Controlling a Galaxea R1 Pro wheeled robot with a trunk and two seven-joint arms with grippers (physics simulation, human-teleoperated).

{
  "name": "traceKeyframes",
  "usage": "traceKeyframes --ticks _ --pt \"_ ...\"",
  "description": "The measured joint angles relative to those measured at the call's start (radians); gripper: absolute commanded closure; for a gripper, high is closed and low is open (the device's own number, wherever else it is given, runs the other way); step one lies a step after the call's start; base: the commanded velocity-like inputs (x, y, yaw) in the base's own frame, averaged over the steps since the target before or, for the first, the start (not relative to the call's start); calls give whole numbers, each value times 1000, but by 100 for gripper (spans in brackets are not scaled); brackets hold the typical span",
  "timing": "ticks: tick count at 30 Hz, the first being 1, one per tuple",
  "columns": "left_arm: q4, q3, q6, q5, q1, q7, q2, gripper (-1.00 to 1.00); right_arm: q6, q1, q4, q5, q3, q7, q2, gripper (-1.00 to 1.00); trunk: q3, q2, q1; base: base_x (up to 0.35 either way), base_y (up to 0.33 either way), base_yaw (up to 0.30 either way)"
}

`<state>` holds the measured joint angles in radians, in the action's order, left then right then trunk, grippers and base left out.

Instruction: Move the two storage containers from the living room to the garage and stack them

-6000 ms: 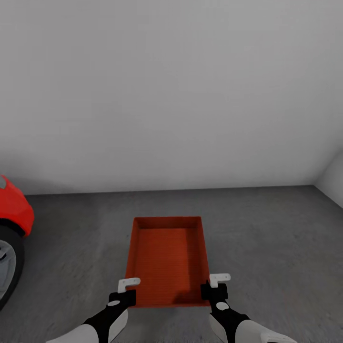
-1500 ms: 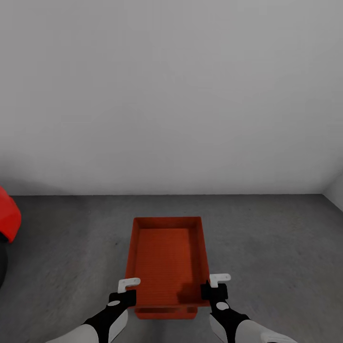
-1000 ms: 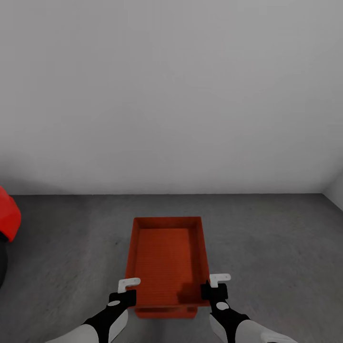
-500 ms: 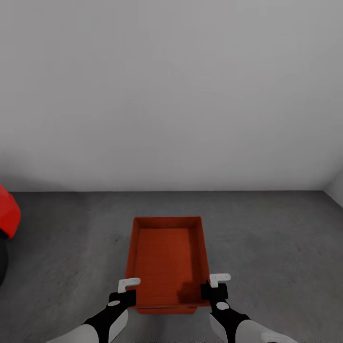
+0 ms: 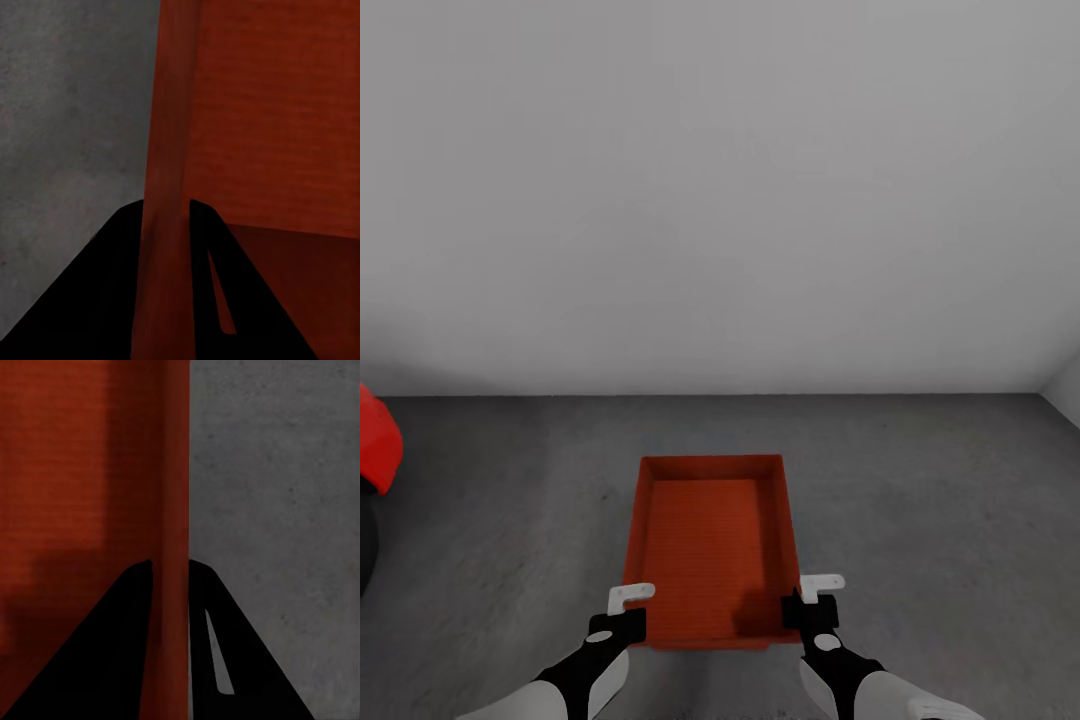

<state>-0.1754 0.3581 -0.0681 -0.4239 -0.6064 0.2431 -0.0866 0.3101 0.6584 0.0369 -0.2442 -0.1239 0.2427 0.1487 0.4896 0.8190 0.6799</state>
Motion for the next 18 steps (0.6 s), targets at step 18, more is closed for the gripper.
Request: traceKeyframes --ticks 18 --pt "0 -1 -1 -1 0 -1 0 100 0 0 1 -2 -1 -1 0 100 6 0 0 61 0 0"
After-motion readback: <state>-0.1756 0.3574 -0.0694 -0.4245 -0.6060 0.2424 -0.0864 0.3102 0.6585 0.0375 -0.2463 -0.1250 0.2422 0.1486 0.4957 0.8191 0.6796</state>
